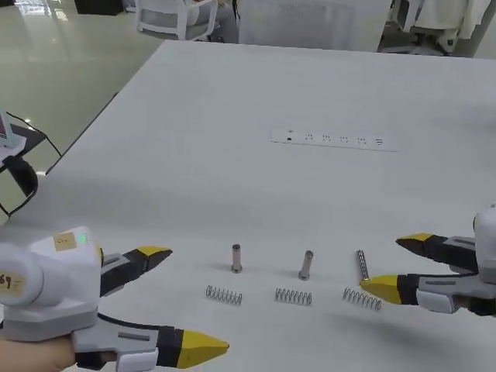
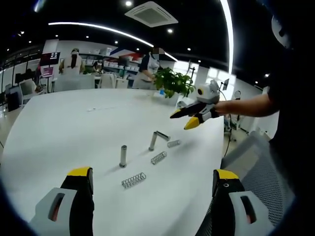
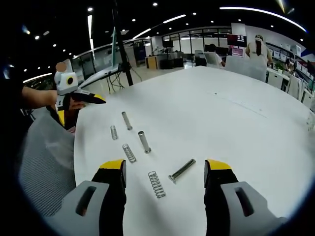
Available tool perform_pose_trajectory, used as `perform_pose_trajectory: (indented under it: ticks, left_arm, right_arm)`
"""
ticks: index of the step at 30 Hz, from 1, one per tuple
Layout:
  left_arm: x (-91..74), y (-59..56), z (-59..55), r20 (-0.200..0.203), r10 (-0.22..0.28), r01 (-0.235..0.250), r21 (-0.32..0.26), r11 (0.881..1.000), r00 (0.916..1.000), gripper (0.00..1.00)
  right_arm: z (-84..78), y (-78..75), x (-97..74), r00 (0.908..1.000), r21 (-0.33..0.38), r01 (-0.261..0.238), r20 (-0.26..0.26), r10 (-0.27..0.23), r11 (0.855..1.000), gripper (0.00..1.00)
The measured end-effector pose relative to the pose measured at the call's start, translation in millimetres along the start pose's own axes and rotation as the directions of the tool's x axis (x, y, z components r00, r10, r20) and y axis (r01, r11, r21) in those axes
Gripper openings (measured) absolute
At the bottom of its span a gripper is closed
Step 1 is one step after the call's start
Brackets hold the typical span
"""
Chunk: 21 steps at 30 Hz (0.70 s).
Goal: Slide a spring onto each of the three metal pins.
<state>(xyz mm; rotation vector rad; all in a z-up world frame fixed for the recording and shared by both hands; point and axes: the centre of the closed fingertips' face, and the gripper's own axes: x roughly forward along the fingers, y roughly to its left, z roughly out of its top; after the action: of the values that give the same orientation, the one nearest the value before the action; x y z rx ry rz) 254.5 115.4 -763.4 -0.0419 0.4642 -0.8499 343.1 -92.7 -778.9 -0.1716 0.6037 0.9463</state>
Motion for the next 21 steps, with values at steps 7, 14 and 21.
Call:
perform_pose_trajectory:
  ticks: [7, 14, 21]
  left_arm:
    - [-0.5, -0.3, -0.8, -0.002, 0.002, -0.002, -0.002, 1.000, 1.0000, 0.98]
    - [-0.7, -1.3, -2.7, -0.007, -0.003, 0.003, -0.010, 1.000, 1.0000, 0.98]
    - [0.3, -0.9, -1.9, -0.003, -0.007, 0.007, -0.014, 1.000, 1.0000, 0.98]
  right_arm:
    - [-4.7, -9.9, 13.8, 0.9986, 0.069, 0.022, -0.049, -0.018, 0.997, 0.57]
    - [-11.6, -25.9, 24.2, 0.9950, 0.218, 0.062, -0.090, -0.043, 0.974, 0.48]
    - [-15.2, -34.4, 33.4, 0.9876, 0.263, 0.097, -0.145, -0.060, 0.960, 0.36]
